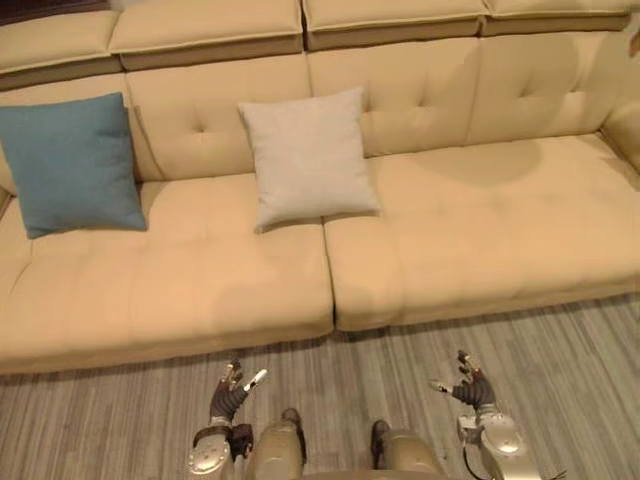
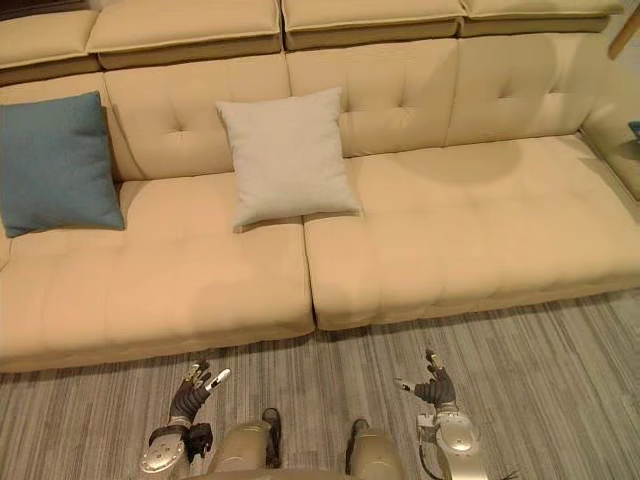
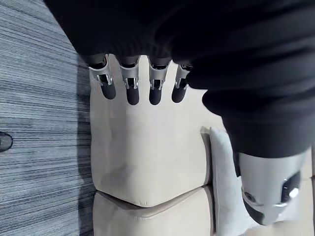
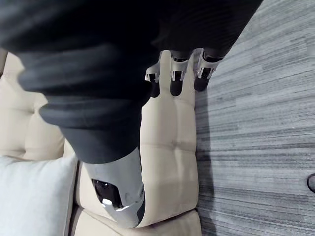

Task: Pick up cushions and gather them together orderly.

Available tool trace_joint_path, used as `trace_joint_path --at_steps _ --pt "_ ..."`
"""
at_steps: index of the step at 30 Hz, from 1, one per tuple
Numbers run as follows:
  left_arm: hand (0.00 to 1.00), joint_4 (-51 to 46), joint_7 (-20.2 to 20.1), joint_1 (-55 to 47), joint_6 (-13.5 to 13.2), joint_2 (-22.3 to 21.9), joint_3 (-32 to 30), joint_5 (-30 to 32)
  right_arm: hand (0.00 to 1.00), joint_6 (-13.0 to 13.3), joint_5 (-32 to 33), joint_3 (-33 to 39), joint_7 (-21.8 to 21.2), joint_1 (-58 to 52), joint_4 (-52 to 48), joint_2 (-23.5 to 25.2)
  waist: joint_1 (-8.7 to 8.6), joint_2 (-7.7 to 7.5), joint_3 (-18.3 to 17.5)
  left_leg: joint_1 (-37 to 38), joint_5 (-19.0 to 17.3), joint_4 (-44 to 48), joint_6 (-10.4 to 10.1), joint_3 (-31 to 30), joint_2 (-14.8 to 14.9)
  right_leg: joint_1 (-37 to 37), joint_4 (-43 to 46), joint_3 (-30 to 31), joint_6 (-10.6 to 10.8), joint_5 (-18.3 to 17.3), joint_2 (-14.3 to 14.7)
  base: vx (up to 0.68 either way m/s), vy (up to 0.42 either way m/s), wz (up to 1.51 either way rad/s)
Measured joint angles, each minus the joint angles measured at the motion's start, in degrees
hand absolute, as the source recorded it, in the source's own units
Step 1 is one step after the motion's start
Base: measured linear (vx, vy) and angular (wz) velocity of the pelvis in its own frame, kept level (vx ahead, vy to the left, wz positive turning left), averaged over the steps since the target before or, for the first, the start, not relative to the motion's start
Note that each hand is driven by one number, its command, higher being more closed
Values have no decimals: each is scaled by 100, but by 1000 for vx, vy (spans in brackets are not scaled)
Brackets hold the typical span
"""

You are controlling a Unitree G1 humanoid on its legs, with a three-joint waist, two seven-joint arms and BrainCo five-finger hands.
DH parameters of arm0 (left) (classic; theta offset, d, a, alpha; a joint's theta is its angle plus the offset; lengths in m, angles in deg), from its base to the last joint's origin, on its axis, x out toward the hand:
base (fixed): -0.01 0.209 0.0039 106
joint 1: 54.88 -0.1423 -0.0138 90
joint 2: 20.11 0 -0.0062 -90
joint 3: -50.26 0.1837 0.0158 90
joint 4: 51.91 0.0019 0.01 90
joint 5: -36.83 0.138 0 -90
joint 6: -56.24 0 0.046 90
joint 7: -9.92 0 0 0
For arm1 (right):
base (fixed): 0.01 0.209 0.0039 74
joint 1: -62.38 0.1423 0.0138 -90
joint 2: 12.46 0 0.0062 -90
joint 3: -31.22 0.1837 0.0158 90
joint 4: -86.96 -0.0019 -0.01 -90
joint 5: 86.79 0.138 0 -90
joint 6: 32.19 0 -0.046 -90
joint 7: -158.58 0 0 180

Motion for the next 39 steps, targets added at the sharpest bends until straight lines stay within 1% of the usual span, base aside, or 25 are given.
trace_joint_path --at_steps 6,9,10,11,12,13,15,17,20,21,22,23,24,26,27,28,30,31,32,33,34,35,37,38,39 --pt "0 13 2 158 10 28 80 -34 0 -1 25 144 14 -2 -1 90 -35 -8 -39 148 169 -286 107 521 -108 47 -760 538 171 640 -50 -62 103 -48" --pt "0 -27 11 206 19 122 35 -34 0 4 56 131 15 138 -22 160 -40 -33 -21 167 41 -103 233 1200 24 -244 -872 1037 213 986 89 -45 79 -141" --pt "0 -115 13 210 24 164 7 -33 0 2 65 82 17 280 -14 186 -102 -25 2 189 -82 -73 217 1737 282 -381 -1070 444 -103 1273 138 -74 -6 -155" --pt "0 -127 13 214 29 163 0 -33 0 2 66 74 18 328 -7 185 -131 -17 7 218 -96 -63 220 1956 348 -422 -1080 7 -372 1215 97 -70 -21 -191" --pt "0 -144 22 251 68 153 -3 -32 0 0 66 73 34 441 5 148 -182 54 108 418 -132 -89 177 2366 484 -468 -1007 -981 -823 1008 -123 -37 24 -148" --pt "0 -152 18 241 78 153 9 -32 0 1 66 59 50 466 27 141 -176 67 130 558 -189 -103 105 2622 558 -435 -1000 -1476 -919 944 -242 -2 34 -229" --pt "0 -152 19 227 99 182 22 -32 0 2 65 -66 126 568 157 152 -170 72 126 1106 -297 -144 -16 3681 810 -373 -716 -3253 -1054 850 -690 77 -50 -249" --pt "0 -152 9 339 110 176 148 -27 0 -3 64 -51 141 567 255 126 -231 89 120 1415 -435 -56 -309 4315 921 -430 -497 -3831 -1021 875 -784 176 -157 -215" --pt "0 -147 -15 461 203 132 396 -21 0 -15 64 -112 139 555 373 91 -298 189 117 1825 -439 536 -379 4427 1255 -717 59 -3007 -743 793 -402 302 -213 -213" --pt "0 -151 -45 591 206 99 507 -24 0 -15 68 -122 140 487 409 38 -390 338 96 1801 -400 1389 -349 4170 1698 -701 193 -2691 -749 596 -104 369 -245 -175" --pt "0 -150 -80 652 200 78 518 -22 0 -18 80 -129 143 477 474 14 -361 394 96 1732 -275 1896 -163 3929 1920 -672 232 -2528 -786 519 53 391 -229 -172" --pt "0 -136 -112 696 200 -14 521 -23 0 -68 115 -145 145 487 577 18 -294 438 119 1504 247 2768 601 3246 2146 -510 231 -2200 -843 417 283 403 -123 -181" --pt "0 -89 -123 680 202 -107 582 -23 0 -108 200 -214 169 512 632 72 -251 427 181 1024 107 3629 477 1959 1890 -243 209 -1774 -905 238 382 399 -54 -176" --pt "0 -41 -121 637 208 -132 689 -23 0 -121 256 -267 176 563 773 73 -147 365 240 348 -430 4203 216 897 1241 127 199 -1286 -893 5 398 396 81 -141" --pt "0 -49 -107 517 202 -116 694 -27 0 -120 297 -278 176 539 831 101 -30 281 295 -64 -581 4105 307 528 868 474 181 -1011 -832 -166 370 411 106 -113" --pt "0 -57 -99 460 201 -113 692 -29 0 -120 310 -288 176 534 840 115 26 279 300 -250 -620 3953 307 454 746 599 180 -927 -776 -245 348 412 133 -86" --pt "0 -130 -90 305 201 -96 693 -32 0 -112 425 -395 175 590 844 84 77 300 310 -771 -608 3080 269 274 409 882 111 -713 -631 -449 281 420 183 -57" --pt "0 -165 -83 214 201 -90 692 -33 0 -109 473 -452 177 657 856 47 199 306 316 -1015 -487 2131 83 225 146 1022 52 -535 -515 -568 199 472 228 -59" --pt "0 -174 -71 175 205 -93 689 -33 0 -96 489 -470 195 704 858 32 289 333 314 -1091 -295 1346 -102 216 17 1159 -49 -439 -401 -641 171 615 308 -67" --pt "0 -181 -28 156 205 -106 666 -34 0 -94 516 -463 245 735 883 36 383 394 280 -1083 161 500 -115 243 -44 1356 -204 -371 -284 -736 194 597 303 -66" --pt "0 -188 21 152 209 -69 606 -34 0 -105 521 -489 261 814 979 109 515 331 224 -1015 636 587 308 286 -114 1472 -227 -201 -236 -874 138 771 359 -56" --pt "0 -230 32 103 208 -63 485 -34 0 -98 517 -510 253 830 986 194 542 79 155 -1052 459 815 625 389 -317 1526 -90 -138 -100 -964 -82 684 294 -38" --pt "0 -237 47 116 213 -92 434 -34 0 -98 509 -460 254 911 1033 192 532 -67 116 -986 85 1050 884 498 -481 1132 1026 -76 164 -991 -317 535 234 -1" --pt "0 -231 29 90 214 -82 505 -34 0 -99 465 -352 246 925 1069 201 430 -92 128 -657 -191 1082 1014 536 -656 708 2390 -53 819 -601 -524 781 350 18" --pt "0 -201 27 89 221 -83 527 -34 0 -102 446 -333 242 942 1128 213 393 -91 130 -274 -365 1062 1113 531 -769 428 3504 -110 1126 -366 -654 782 333 17"
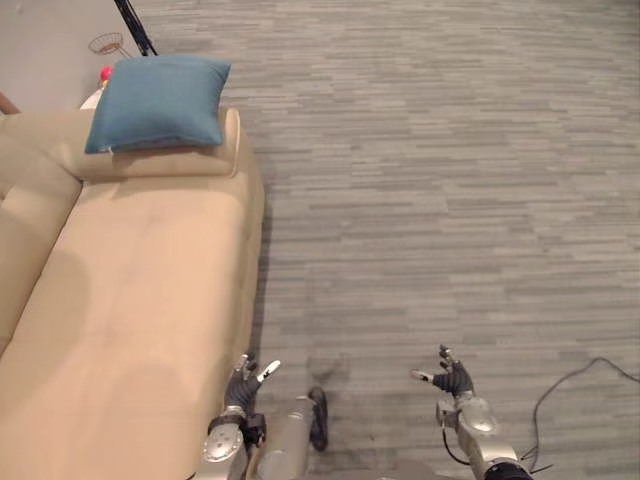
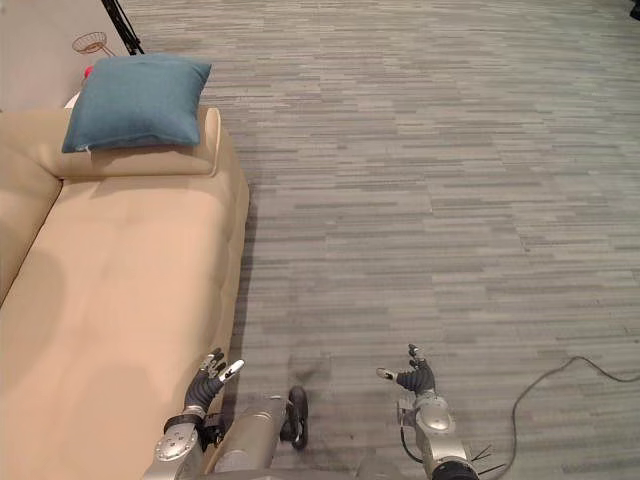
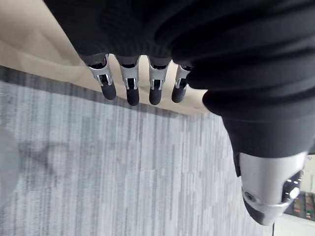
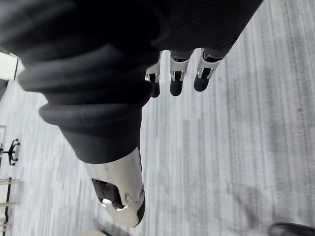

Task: Pick up cushions and gather them together orderly.

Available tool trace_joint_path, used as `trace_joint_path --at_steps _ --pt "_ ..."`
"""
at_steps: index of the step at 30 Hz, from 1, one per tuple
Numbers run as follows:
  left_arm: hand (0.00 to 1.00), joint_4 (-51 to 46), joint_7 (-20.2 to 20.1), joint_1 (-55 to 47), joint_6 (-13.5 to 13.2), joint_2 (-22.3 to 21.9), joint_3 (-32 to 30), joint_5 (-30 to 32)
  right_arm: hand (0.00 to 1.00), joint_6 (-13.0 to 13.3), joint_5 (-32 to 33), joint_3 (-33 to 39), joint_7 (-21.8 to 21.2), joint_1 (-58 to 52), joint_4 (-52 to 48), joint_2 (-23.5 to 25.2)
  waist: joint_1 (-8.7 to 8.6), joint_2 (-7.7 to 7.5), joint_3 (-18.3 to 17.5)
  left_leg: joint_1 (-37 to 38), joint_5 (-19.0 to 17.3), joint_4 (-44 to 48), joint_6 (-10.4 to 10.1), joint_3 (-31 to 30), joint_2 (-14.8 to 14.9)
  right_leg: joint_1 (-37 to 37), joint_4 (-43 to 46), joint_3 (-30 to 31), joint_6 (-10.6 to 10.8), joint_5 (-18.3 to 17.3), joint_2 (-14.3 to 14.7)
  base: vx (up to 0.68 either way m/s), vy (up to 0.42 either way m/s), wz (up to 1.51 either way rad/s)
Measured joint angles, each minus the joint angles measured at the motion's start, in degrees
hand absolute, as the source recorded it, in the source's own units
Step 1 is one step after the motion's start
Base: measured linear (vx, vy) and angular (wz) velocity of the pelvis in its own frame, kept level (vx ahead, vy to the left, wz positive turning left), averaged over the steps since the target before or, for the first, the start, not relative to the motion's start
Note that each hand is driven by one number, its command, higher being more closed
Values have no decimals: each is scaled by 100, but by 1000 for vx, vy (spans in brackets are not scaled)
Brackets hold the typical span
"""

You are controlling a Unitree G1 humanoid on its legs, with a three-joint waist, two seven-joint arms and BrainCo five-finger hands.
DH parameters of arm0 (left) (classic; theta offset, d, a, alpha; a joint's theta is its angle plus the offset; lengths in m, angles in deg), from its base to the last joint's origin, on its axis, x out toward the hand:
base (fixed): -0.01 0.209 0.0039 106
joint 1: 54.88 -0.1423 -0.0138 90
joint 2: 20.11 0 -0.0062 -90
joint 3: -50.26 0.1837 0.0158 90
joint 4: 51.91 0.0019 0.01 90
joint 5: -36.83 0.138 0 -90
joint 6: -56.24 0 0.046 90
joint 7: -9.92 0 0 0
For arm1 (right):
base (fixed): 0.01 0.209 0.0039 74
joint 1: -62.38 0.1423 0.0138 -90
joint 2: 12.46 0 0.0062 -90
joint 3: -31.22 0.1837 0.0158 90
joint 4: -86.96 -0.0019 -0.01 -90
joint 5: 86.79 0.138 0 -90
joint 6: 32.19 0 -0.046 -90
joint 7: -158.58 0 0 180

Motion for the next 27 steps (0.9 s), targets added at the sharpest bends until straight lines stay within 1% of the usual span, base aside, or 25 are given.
trace_joint_path --at_steps 1,2,3,4,5,6,7,8,9,10,11,12,13,14,15,16,17,18,20,22,23,24,25,26,27 --pt "0 0 4 -10 0 5 -2 -1 0 -12 -26 -8 -11 -23 26 9 -1 0 3 272 -97 -67 24 0 -68 -115 507 -127 -136 10 -86 773 274 5" --pt "0 3 15 -38 -1 19 -7 -4 0 -13 -52 -12 -17 -90 49 18 -35 40 -2 833 -227 -314 32 -30 -146 -283 1074 -551 -535 -167 -253 605 168 2" --pt "0 4 31 -23 -2 21 -15 -9 0 -11 -52 -11 -17 -79 57 19 -79 86 -28 1218 -246 -647 29 -77 -193 -514 1099 -1011 -825 -329 -353 590 148 1" --pt "0 3 54 14 -3 28 -24 -13 0 -11 -51 -6 -17 -39 58 17 -89 124 -33 1423 -246 -879 29 -114 -202 -749 960 -1278 -1002 -438 -355 554 114 4" --pt "0 27 74 126 -3 64 -26 -14 0 -12 -51 -8 -23 25 60 0 -90 210 -25 1690 -239 -1181 20 -204 -185 -1088 416 -1668 -1150 -533 -292 543 82 17" --pt "0 117 98 263 -2 88 -22 -15 0 -13 -51 -7 -61 42 69 -56 -114 302 29 1915 -240 -1375 14 -343 -136 -1297 -443 -1862 -1162 -529 -120 542 63 29" --pt "0 161 99 350 -1 86 -23 -15 0 -14 -51 -7 -85 41 81 -99 -132 347 55 2036 -264 -1448 -31 -423 -105 -1391 -956 -1860 -1149 -504 9 556 29 58" --pt "0 209 107 485 -5 77 -28 -15 0 -29 -48 17 -101 33 114 -160 -224 402 108 2248 -361 -1472 -204 -603 -29 -1509 -2238 -1657 -1119 -70 317 584 -15 82" --pt "0 285 113 508 -5 92 -39 -14 0 -39 -47 91 -99 5 114 -149 -285 384 110 2415 -465 -1466 -387 -797 -8 -1521 -3395 -1346 -1085 550 519 605 -43 90" --pt "0 313 121 518 -6 111 -40 -13 0 -56 -48 111 -95 -11 113 -149 -303 343 112 2532 -544 -1463 -523 -856 -3 -1506 -3896 -1164 -1093 916 576 777 -135 85" --pt "0 367 130 522 -7 136 -48 -12 0 -113 -48 106 -96 -70 112 -142 -322 234 85 2754 -730 -1377 -792 -989 9 -1578 -4238 -983 -1200 1429 632 684 -163 93" --pt "0 440 134 440 -6 145 -78 -7 0 -130 -49 109 -99 -167 110 -135 -406 193 29 2842 -899 -1000 -961 -1197 74 -1614 -3831 -901 -1514 2107 623 918 -250 96" --pt "0 561 145 449 4 76 -75 -6 0 -139 -51 113 -99 -195 112 -171 -415 308 4 2760 -902 -560 -979 -1226 208 -1661 -3387 -994 -1520 1949 636 656 -189 81" --pt "0 597 144 421 14 16 -96 -6 0 -139 -50 108 -101 -207 102 -178 -397 466 -44 2252 -629 575 -1144 -1149 505 -1567 -3167 -1158 -1636 1621 778 639 -186 38" --pt "0 611 143 421 23 -16 -128 -7 0 -139 -48 84 -109 -157 99 -180 -386 525 -11 1937 -244 1310 -1114 -1028 662 -1429 -3201 -1233 -1660 1500 858 679 -224 3" --pt "0 617 140 371 40 -120 -298 -14 0 -136 -37 20 -98 -42 41 -153 -245 629 67 1179 541 2981 -928 -678 1262 -860 -3583 -1235 -1773 1371 1152 672 -227 -18" --pt "0 622 140 348 43 -126 -312 -16 0 -130 -29 -6 -86 -10 32 -140 -207 626 95 955 408 3445 -777 -533 1443 -607 -3753 -1206 -1810 1343 1246 786 -221 -32" --pt "0 612 123 386 44 -127 -312 -16 0 -120 -15 -15 -75 69 29 -112 -56 518 178 452 71 3893 -688 -435 1502 4 -4095 -1127 -1869 1248 1272 613 -102 -20" --pt "0 600 112 364 33 -123 -312 -19 0 -103 22 -10 -69 148 -14 -126 3 373 250 11 -160 3377 -712 -397 1234 572 -4427 -1038 -1813 1128 1118 612 -51 -17" --pt "0 593 114 341 35 -153 -317 -23 0 -80 27 126 -68 219 -37 -153 89 341 278 -405 -209 1976 -738 -265 1041 949 -4655 -1010 -1612 939 973 498 66 -16" --pt "0 592 111 333 36 -181 -316 -29 0 -77 29 198 -65 213 -37 -155 90 352 274 -440 -119 1117 -838 -182 963 1083 -4738 -1046 -1507 853 943 602 163 15" --pt "0 591 104 268 38 -238 -313 -70 0 -74 31 286 -47 125 -32 -180 79 517 216 -413 391 -355 -1045 -30 932 1346 -4846 -1149 -1366 680 964 408 127 24" --pt "0 594 105 248 44 -240 -317 -82 0 -78 31 331 -32 99 18 -210 96 532 216 -351 983 -523 -779 105 935 1476 -4869 -1162 -1297 603 961 560 174 35" --pt "0 579 108 234 43 -204 -398 -109 0 -120 29 309 11 69 81 -129 179 351 176 -137 1027 -756 -444 333 675 1641 -4892 -1194 -1224 509 743 548 173 40" --pt "0 467 112 238 42 -231 -509 -114 0 -94 26 314 7 82 58 -137 207 286 124 -207 853 -591 -218 452 569 1638 -4834 -1326 -1215 506 636 658 217 47"
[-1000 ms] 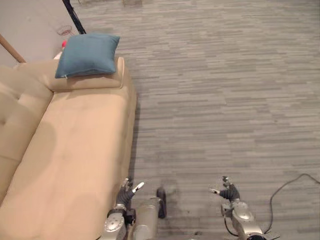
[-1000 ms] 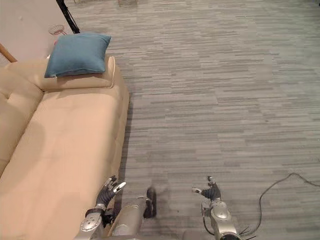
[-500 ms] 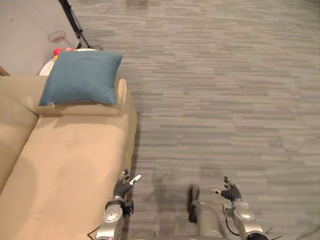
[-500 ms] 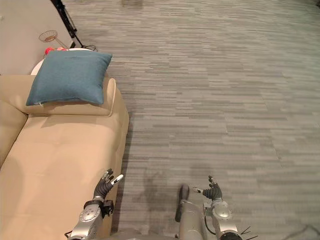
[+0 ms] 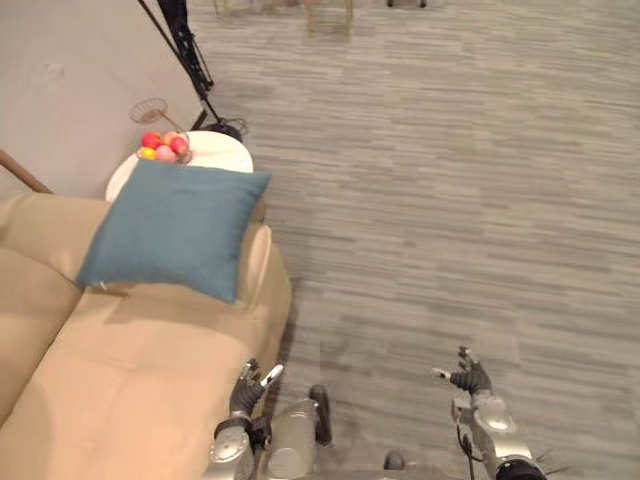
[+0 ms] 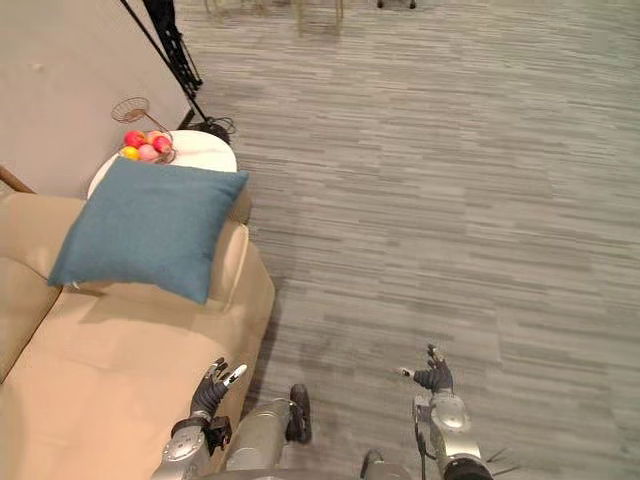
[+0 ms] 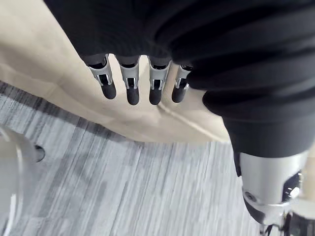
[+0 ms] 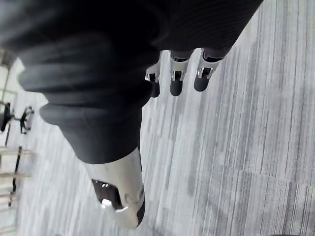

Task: Pick up cushions and gather them together orderly.

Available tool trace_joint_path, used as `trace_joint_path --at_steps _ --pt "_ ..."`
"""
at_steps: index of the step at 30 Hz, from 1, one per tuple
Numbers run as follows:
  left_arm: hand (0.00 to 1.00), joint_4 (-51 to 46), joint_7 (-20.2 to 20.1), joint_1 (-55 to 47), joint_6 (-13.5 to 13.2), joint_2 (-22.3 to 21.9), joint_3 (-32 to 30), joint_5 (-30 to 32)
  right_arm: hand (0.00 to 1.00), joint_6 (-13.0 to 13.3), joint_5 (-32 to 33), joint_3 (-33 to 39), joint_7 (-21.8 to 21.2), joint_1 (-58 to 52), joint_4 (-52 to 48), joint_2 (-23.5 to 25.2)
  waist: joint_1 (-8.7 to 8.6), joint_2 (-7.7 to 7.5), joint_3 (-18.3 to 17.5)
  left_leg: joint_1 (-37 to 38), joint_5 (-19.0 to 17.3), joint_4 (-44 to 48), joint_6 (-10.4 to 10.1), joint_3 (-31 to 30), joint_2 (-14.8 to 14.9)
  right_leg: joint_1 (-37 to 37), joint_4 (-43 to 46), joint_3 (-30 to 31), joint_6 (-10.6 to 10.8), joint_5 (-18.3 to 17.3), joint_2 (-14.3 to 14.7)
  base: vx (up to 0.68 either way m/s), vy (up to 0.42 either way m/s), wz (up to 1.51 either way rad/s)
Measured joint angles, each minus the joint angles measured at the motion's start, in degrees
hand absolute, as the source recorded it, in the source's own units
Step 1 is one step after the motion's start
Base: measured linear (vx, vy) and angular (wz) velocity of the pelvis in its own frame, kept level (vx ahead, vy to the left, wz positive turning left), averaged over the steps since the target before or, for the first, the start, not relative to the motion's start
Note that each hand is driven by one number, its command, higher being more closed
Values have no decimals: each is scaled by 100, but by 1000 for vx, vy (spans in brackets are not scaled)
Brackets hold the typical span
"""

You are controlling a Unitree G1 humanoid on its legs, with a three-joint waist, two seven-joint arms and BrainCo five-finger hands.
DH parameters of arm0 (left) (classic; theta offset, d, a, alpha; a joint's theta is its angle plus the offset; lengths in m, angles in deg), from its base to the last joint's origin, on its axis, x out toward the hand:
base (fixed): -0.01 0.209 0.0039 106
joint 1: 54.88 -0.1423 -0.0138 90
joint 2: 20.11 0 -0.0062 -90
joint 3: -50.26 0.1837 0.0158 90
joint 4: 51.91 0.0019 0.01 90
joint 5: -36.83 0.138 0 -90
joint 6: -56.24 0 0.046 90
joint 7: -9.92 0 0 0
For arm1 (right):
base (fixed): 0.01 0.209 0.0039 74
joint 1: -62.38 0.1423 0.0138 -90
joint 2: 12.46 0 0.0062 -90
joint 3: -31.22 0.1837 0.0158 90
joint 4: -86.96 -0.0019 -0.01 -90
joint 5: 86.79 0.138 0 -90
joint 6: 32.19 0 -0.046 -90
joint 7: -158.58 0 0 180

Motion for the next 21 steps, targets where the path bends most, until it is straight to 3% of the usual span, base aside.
trace_joint_path --at_steps 1,2,3,4,5,6,8,11,14,16,18,19,21 --pt "0 -41 -8 -1 0 -24 -33 1 0 1 -2 1 3 3 16 -21 8 20 -14 -50 -123 171 166 2 -5 -12 106 -52 60 -37 -11 511 193 69" --pt "0 -91 -9 -13 -1 -41 -111 0 0 -16 -9 11 0 56 60 -24 13 -12 -17 -103 -371 504 391 6 -43 -103 734 -130 439 -276 -164 504 212 91" --pt "0 -85 -9 -40 7 -39 -153 -1 0 -15 -31 21 -1 40 85 -25 -7 -14 -19 8 -548 645 474 -38 -145 -334 1780 -127 661 -402 -323 482 210 105" --pt "0 -85 -8 -59 7 -27 -169 -2 0 -15 -42 21 -6 39 131 -23 -12 -19 -22 113 -628 654 496 -81 -206 -497 2385 -100 760 -348 -416 473 213 126" --pt "0 -102 3 -128 3 24 -212 -10 0 -22 -77 17 -20 20 242 -20 -31 -39 -39 485 -883 500 524 -384 -413 -995 3996 31 1248 33 -659 450 161 143" --pt "0 -90 13 -134 20 107 -209 -12 0 -22 -94 17 -28 -30 274 7 -43 -132 -43 724 -936 433 553 -698 -642 -1290 4982 25 1066 -65 -856 445 121 155" --pt "0 -97 31 -151 49 139 -216 -12 0 -19 -169 23 -27 -185 274 -1 -60 -164 -67 1194 -956 245 564 -1324 -904 -1680 5518 -123 615 -460 -970 448 19 177" --pt "0 -209 122 -188 52 132 -249 -17 0 -11 -195 73 -23 -356 165 29 -150 -174 -145 1509 -978 89 521 -2289 -1074 -2281 4507 -345 331 -758 -928 369 -69 177" --pt "0 -400 136 -87 55 116 -128 -48 0 -15 -99 315 9 -593 -28 135 -182 -194 -151 1593 -1073 160 354 -3156 -1143 -2628 3053 254 359 -719 -584 307 -170 177" --pt "0 -510 142 -17 55 102 -41 -125 0 -19 35 525 30 -809 -243 256 -235 -236 -150 1584 -1221 440 94 -3528 -1145 -2720 2214 1056 475 -504 -321 320 -254 198" --pt "0 -636 139 -22 54 125 35 -124 0 -20 180 619 39 -1044 -461 415 -317 -497 -295 1495 -1490 684 -244 -3489 -1197 -2659 1903 1737 449 26 -306 266 -291 192" --pt "0 -685 132 16 57 106 40 -122 0 -15 228 691 44 -1231 -580 440 -349 -556 -346 1508 -1732 741 -242 -3459 -1148 -2696 2143 1692 456 255 -360 263 -326 142" --pt "0 -826 122 -63 44 -131 50 -122 0 -18 266 803 52 -1201 -774 429 -214 -359 -396 1468 -1887 709 -336 -3501 -769 -2698 2305 1344 265 59 -160 205 -297 70"
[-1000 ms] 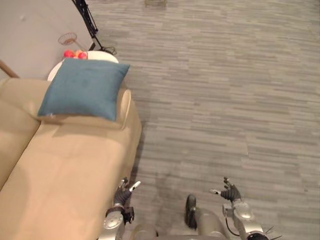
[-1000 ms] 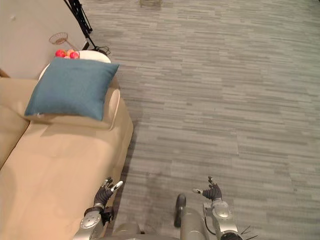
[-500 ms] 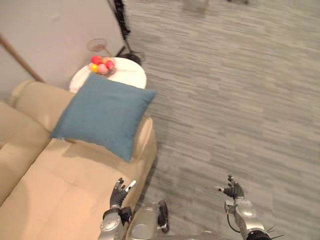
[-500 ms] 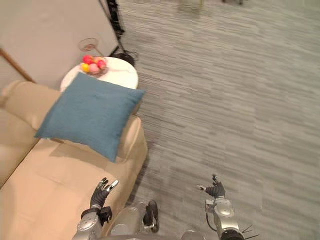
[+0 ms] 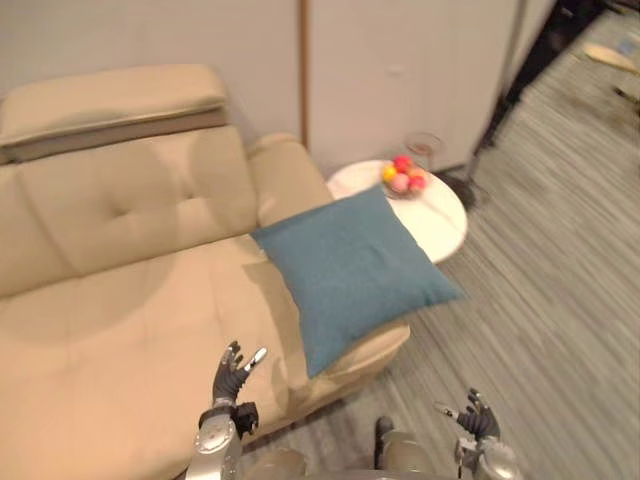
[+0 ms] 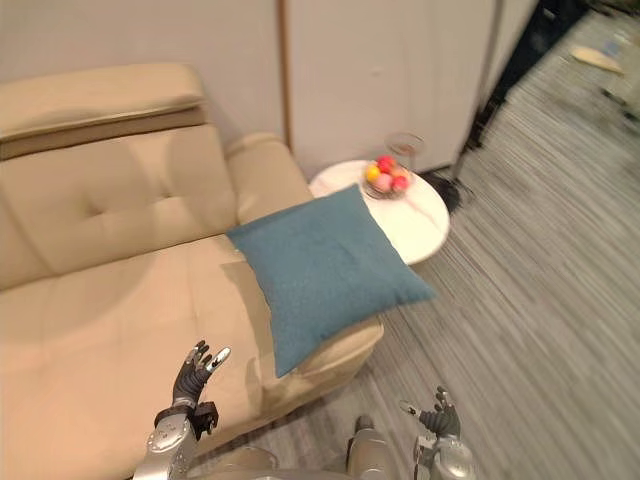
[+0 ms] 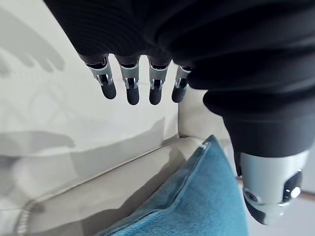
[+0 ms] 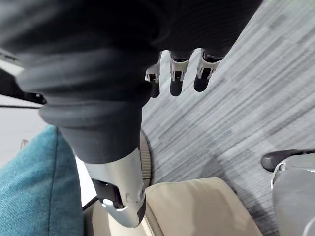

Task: Pick up cushions and gather them together orderly.

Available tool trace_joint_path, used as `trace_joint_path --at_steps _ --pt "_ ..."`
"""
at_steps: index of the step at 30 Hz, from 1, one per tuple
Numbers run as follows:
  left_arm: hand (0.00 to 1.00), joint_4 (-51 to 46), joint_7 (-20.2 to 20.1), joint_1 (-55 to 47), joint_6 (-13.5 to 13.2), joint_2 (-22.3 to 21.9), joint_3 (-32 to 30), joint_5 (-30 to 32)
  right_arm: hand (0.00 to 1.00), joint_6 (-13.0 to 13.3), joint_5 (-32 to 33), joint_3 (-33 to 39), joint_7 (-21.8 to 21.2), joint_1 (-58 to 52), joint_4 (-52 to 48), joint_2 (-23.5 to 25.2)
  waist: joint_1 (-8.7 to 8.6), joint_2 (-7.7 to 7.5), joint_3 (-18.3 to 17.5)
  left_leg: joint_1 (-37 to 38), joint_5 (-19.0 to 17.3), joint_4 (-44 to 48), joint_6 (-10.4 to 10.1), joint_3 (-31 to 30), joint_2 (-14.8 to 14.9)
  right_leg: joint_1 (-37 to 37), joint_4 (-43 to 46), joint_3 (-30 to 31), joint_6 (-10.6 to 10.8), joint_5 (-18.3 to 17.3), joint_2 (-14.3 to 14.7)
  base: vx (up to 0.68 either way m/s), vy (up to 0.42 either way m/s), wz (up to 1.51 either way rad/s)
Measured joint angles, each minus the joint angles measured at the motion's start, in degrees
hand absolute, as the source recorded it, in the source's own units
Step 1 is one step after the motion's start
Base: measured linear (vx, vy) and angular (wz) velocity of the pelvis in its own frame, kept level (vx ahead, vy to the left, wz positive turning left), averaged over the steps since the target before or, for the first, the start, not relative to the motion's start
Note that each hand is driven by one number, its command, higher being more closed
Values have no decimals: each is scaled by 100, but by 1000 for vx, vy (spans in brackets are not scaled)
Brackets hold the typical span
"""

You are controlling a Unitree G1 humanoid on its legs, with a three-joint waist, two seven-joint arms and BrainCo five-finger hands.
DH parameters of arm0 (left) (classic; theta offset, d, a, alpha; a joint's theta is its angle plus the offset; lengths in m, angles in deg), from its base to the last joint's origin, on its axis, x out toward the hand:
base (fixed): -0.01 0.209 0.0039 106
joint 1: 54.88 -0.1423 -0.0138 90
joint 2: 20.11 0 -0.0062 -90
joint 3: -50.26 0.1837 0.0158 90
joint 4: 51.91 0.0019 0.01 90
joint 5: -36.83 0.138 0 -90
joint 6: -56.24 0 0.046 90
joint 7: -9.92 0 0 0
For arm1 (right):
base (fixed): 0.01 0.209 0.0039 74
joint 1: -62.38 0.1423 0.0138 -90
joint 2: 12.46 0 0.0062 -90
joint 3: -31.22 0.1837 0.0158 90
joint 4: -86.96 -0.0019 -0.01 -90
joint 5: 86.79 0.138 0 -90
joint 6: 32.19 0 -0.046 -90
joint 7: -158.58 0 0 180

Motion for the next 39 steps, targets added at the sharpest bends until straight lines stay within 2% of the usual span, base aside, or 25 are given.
trace_joint_path --at_steps 2,3,4,6,7,9,11,12,15,17,20,22,27,31,34,39 --pt "0 -14 -11 -57 4 -74 53 -4 0 14 9 -2 -3 36 -276 12 -62 55 -7 8 -6 -189 -97 -118 214 1 35 -225 -134 -124 105 100 -293 48" --pt "0 -15 -14 -54 10 -80 82 -10 0 34 12 9 3 23 -454 18 -74 52 -5 -6 77 -318 -249 -89 361 18 22 -384 -229 -182 143 87 -280 52" --pt "0 -17 -16 -40 10 -78 93 -18 0 49 12 30 12 13 -507 20 -72 47 -3 -30 121 -327 -320 -25 414 32 18 -453 -260 -202 147 79 -244 56" --pt "0 -34 -12 24 10 -67 220 -50 0 111 11 289 117 -101 -698 104 -102 43 -2 -167 371 -312 -659 860 773 286 -185 -836 -357 -213 128 64 -194 70" --pt "0 -34 -8 57 10 -66 256 -63 0 115 10 348 125 -125 -730 118 -105 41 -2 -210 429 -332 -654 1132 870 361 -263 -921 -384 -196 127 45 -153 74" --pt "0 -40 -4 266 3 -5 405 -98 0 126 -2 496 272 -171 -896 118 -189 -3 0 -269 740 -590 -469 2571 1197 576 -639 -1237 -448 -100 100 20 -118 73" --pt "0 -37 -3 338 0 106 449 -94 0 127 -14 603 339 6 -959 103 -259 -34 -13 -210 930 -966 -439 3148 1243 586 -905 -1254 -445 86 122 -11 -59 19" --pt "0 -36 -3 365 -1 199 451 -91 0 131 -24 624 343 124 -1091 56 -264 -38 -15 -145 1060 -1284 -412 3216 1209 573 -1150 -1148 -455 270 190 -10 -28 -23" --pt "0 -25 -7 410 1 420 502 33 0 151 -127 794 349 353 -1197 -129 -329 -60 -18 18 1270 -1671 -404 3395 1109 566 -1414 -867 -463 499 230 -15 16 -33" --pt "0 -24 -11 441 1 534 515 63 0 152 -157 800 348 557 -1209 -341 -402 -59 -18 81 1301 -1777 -387 3502 1052 565 -1512 -715 -443 595 259 -31 30 -30" --pt "0 -24 -18 548 1 677 640 73 0 153 -309 777 343 785 -1203 -693 -415 -59 -20 135 1390 -1943 -354 3636 1016 555 -1703 -556 -423 769 302 -74 14 -29" --pt "0 -23 -49 682 1 729 703 114 0 153 -341 557 331 1085 -1164 -1018 -449 -59 -20 93 1490 -2087 -336 3694 928 471 -1848 -457 -414 919 285 -104 27 -18" --pt "0 148 -105 1115 2 738 811 98 0 137 -341 -63 324 1965 -693 -1362 -556 -29 32 -280 1707 -2273 -275 3652 823 139 -2050 -449 -413 1170 205 -101 1 3" --pt "0 285 -68 1909 2 734 1126 -16 0 68 -334 -571 325 2903 -78 -1532 -540 6 294 -800 1829 -2180 -237 3529 784 -170 -2269 -514 -409 1424 153 -112 -7 18" --pt "0 620 76 2844 4 714 1170 -111 0 -36 -327 -955 326 3934 382 -1605 -544 31 650 -1182 1909 -2028 -217 3390 774 -438 -2309 -631 -444 1573 90 -75 -11 23" --pt "0 1620 564 4631 0 732 1133 -418 0 -137 -257 -1621 424 5916 1140 -1701 -506 79 1315 -1776 1959 -1595 -178 3167 757 -733 -2326 -694 -462 1779 66 -75 -9 21"
